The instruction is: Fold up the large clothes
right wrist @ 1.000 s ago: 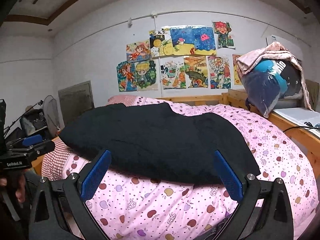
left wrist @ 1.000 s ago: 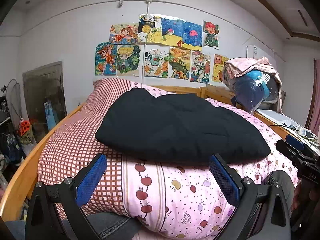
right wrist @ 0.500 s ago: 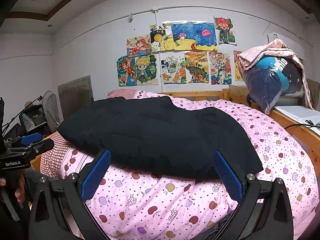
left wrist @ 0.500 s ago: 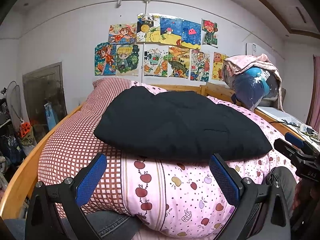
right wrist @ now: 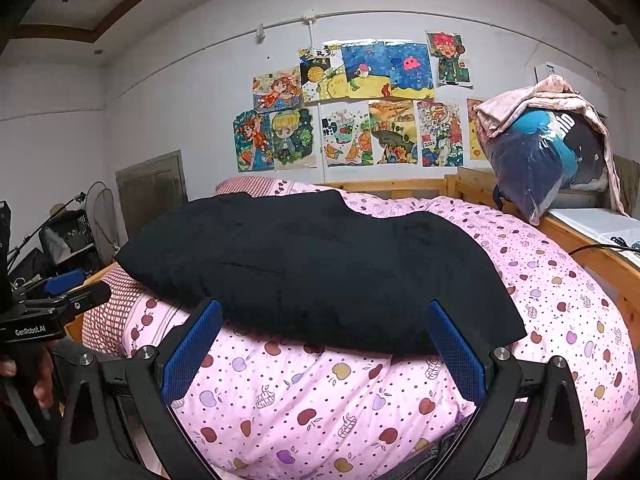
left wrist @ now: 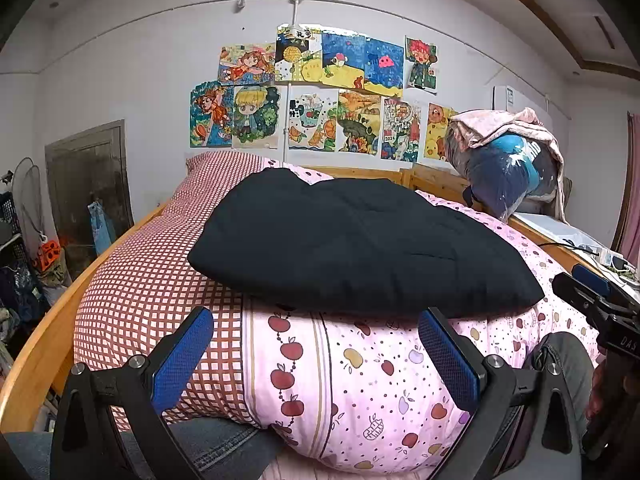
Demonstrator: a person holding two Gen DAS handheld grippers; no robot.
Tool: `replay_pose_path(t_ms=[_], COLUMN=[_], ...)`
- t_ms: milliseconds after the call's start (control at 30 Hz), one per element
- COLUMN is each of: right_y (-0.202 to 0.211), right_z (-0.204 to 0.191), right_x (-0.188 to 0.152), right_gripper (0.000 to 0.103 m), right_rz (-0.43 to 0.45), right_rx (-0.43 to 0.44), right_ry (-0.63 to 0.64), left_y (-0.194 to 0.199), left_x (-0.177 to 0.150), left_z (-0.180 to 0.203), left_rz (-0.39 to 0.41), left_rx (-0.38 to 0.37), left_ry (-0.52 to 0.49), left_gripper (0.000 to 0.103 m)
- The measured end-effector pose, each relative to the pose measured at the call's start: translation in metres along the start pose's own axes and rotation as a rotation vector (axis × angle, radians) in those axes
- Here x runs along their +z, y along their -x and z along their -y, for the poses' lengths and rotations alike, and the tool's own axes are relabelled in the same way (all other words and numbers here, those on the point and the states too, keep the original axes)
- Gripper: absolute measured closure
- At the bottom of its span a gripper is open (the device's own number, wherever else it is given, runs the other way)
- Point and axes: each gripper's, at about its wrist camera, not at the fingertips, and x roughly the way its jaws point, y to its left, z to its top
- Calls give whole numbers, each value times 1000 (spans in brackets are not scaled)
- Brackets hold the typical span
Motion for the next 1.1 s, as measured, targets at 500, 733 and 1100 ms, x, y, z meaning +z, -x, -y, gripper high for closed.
replay_pose_path(t_ms=[500,733,1100], right_y=[1,1,2], right_z=[1,0,0], right_x=[0,-1,-1], right_gripper=[3,3,3], right_rz=[-3,-1,1], right_rx=[0,-1,0], right_ry=[-5,-3,-4], left_y=[1,1,1], left_x=[-1,-2,-2], left_z=[-2,-3,-3], left_rz=[4,5,5], left_rx=[5,7,10], left_ry=[8,7,9], left_gripper=[0,0,0])
